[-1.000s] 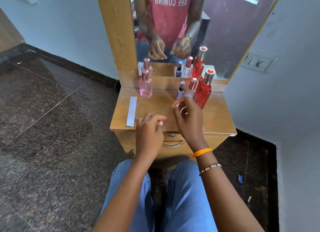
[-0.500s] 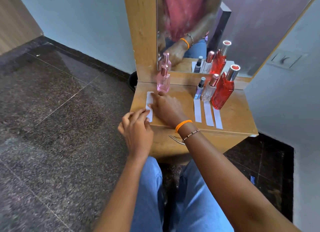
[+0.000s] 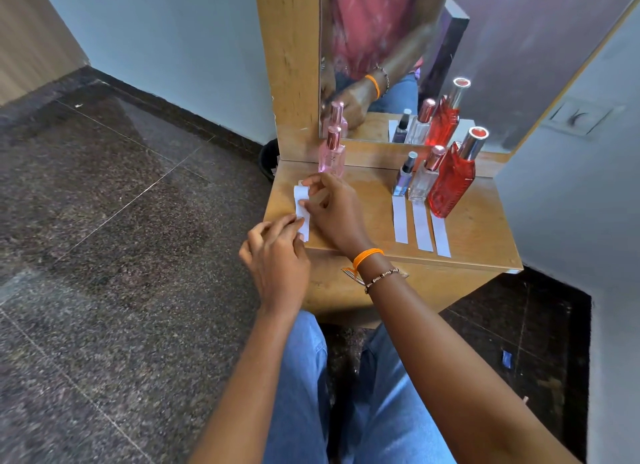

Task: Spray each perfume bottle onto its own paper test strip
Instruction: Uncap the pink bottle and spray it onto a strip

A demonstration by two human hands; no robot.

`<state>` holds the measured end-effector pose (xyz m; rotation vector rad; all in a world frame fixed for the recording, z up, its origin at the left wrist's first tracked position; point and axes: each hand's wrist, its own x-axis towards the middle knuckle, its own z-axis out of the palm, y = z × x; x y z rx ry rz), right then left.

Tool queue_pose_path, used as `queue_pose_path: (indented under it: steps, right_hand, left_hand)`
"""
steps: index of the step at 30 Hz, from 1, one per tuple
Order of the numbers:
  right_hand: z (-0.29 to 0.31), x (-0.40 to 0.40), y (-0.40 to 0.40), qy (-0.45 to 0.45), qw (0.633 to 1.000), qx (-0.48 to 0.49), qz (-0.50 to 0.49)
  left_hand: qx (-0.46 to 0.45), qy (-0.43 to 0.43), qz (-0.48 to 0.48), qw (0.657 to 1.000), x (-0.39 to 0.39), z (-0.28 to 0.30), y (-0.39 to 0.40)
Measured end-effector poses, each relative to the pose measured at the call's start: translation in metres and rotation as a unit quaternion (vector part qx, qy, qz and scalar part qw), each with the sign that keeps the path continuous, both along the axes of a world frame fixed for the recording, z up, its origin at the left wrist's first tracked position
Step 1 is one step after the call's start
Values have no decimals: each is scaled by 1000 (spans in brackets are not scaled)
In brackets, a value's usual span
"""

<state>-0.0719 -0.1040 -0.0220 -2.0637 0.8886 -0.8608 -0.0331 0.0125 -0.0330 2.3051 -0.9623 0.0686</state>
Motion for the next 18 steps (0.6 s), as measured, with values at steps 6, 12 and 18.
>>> queue_pose_path:
  steps: [6, 12, 18]
  right_hand:
    - [2, 5, 0, -61, 993, 101, -23]
    - [6, -3, -1, -142, 975, 167, -45]
    - [19, -22, -4, -259, 932, 246, -68]
  left_hand:
    - [2, -2, -5, 1000, 2, 1, 0]
    - [0, 23, -11, 1000, 3, 4, -1]
    - [-42, 73, -26, 996, 2, 12, -2]
